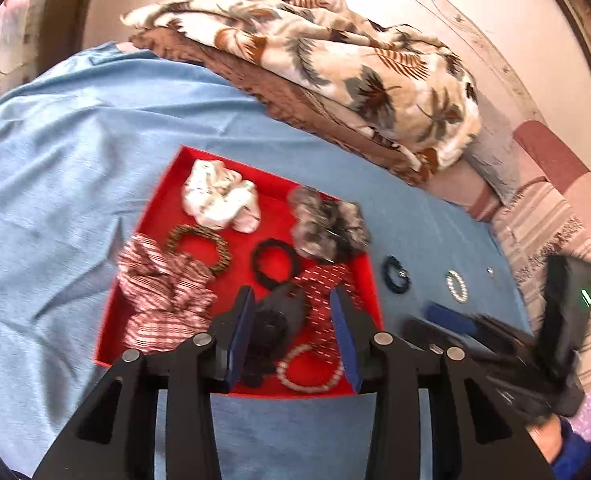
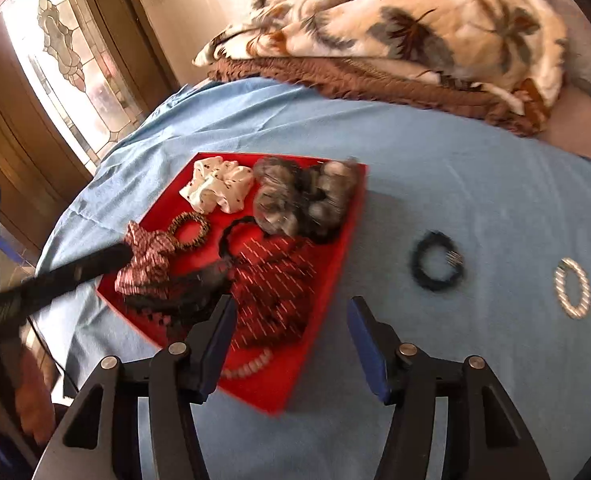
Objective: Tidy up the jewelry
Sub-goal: 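Carry necklace with left gripper into tray while right gripper carries scrunchie there, then grasp black beaded hair tie with left gripper while right gripper grasps pearl bracelet, then carry hair tie with left gripper into tray while right gripper carries pearl bracelet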
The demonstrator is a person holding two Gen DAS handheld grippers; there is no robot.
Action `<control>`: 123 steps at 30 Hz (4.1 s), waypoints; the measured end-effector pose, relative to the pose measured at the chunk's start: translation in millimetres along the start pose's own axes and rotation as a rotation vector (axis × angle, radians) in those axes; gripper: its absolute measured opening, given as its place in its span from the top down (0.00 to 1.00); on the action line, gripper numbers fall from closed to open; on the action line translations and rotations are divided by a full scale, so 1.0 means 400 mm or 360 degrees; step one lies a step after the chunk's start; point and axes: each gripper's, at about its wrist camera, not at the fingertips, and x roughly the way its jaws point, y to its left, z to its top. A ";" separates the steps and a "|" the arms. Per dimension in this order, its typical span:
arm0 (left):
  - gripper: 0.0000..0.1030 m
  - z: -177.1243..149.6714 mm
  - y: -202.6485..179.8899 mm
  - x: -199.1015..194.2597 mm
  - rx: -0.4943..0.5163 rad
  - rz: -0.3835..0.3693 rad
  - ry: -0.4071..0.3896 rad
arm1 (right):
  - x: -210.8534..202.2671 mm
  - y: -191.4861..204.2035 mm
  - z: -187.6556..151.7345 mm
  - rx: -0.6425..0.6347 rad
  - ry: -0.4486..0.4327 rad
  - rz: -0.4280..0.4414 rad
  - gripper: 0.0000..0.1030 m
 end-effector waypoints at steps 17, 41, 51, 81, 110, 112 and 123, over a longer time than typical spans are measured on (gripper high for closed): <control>0.59 -0.035 -0.028 0.095 0.0191 0.0331 0.0117 | -0.236 -0.288 -0.279 0.0358 -0.0060 -0.0298 0.39; 0.59 -0.044 -0.257 -0.004 0.0302 0.0294 -0.0145 | -0.330 -0.527 -0.274 0.0524 -0.0188 -0.0374 0.39; 0.59 0.004 -0.472 0.263 0.0600 0.0325 0.0159 | -0.196 -0.735 -0.187 0.0771 -0.0108 -0.0226 0.39; 0.78 -0.001 -0.429 0.578 0.0635 0.0460 0.0371 | -0.003 -0.731 -0.049 0.0338 -0.0061 -0.0550 0.74; 0.93 -0.009 -0.488 0.150 0.0543 0.0071 0.0070 | -0.248 -0.605 -0.077 0.0456 -0.0402 -0.0196 0.89; 0.93 -0.006 -0.447 0.126 0.0511 0.0099 0.0047 | -0.254 -0.591 -0.085 0.0439 -0.0403 -0.0202 0.89; 0.93 0.034 -0.148 0.044 0.0144 0.0232 -0.0035 | -0.265 -0.457 -0.113 0.0280 -0.0351 -0.0235 0.89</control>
